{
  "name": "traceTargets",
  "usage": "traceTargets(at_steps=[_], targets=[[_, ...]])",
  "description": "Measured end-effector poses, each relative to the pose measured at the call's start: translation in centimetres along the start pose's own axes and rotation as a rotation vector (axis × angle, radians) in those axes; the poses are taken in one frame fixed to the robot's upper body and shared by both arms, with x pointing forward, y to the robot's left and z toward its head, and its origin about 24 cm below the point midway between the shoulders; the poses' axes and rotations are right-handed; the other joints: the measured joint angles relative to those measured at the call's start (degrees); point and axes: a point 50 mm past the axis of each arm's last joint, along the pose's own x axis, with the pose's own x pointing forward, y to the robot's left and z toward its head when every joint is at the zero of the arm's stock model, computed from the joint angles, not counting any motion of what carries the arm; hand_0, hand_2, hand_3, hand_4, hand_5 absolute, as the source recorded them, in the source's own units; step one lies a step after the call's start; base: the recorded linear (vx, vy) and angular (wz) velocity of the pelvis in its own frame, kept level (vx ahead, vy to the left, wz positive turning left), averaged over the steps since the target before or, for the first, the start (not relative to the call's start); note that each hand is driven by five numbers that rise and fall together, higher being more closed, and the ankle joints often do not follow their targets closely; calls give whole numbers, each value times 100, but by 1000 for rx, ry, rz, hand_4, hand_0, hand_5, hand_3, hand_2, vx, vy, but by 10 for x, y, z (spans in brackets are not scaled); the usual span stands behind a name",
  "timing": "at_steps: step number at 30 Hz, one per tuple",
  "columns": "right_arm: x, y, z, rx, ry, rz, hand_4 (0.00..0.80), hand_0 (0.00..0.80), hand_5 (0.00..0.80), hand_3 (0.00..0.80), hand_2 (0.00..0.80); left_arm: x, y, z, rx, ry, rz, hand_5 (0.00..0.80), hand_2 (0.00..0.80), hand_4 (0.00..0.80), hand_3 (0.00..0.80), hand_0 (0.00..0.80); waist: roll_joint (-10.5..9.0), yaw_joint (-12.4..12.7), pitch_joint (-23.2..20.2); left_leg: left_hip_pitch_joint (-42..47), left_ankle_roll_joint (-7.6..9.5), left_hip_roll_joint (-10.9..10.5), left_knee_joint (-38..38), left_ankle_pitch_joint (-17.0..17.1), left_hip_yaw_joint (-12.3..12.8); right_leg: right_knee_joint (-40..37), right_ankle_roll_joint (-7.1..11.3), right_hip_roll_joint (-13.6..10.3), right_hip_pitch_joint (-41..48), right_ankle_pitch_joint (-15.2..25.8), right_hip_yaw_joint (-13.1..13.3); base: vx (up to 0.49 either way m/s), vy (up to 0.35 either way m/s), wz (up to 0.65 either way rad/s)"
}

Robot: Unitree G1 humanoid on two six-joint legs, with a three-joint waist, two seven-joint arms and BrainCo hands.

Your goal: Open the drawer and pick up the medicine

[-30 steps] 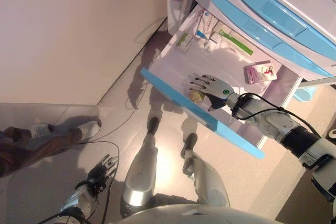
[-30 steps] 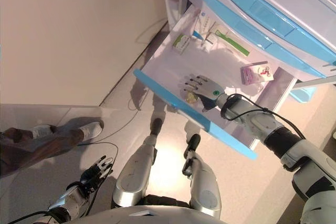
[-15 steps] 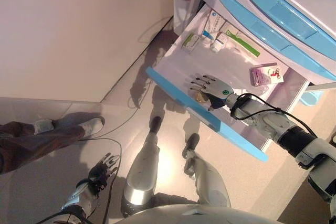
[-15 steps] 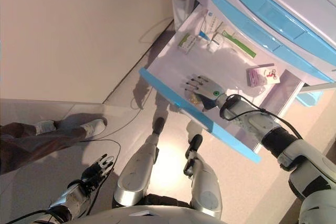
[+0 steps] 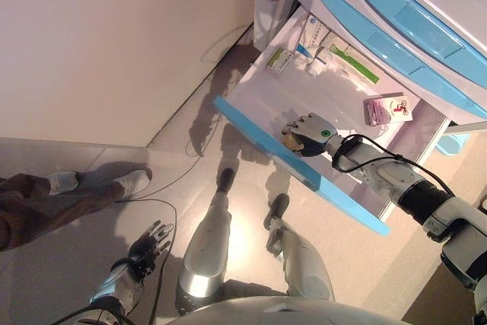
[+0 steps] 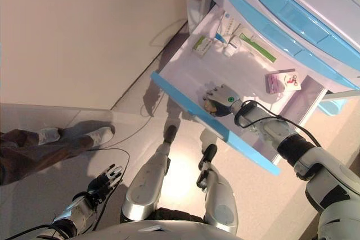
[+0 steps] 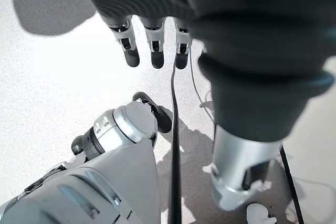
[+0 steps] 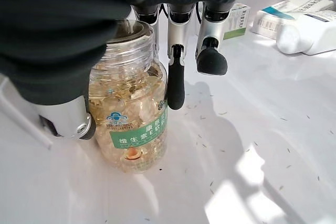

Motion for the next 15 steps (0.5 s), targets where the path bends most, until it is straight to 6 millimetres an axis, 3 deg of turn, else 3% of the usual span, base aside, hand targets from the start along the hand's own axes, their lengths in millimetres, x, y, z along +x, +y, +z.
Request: traceTargets(at_steps=[15], targets=[[-3,-6,-2,-18,-6,-9,800,800,800,800,800,0,0,0,0,-2,1,0,0,0,0,0,-6,-20,-4,89,0,11,-5,0,81,-4,-6,1,49,8,107,-2,0,-2]])
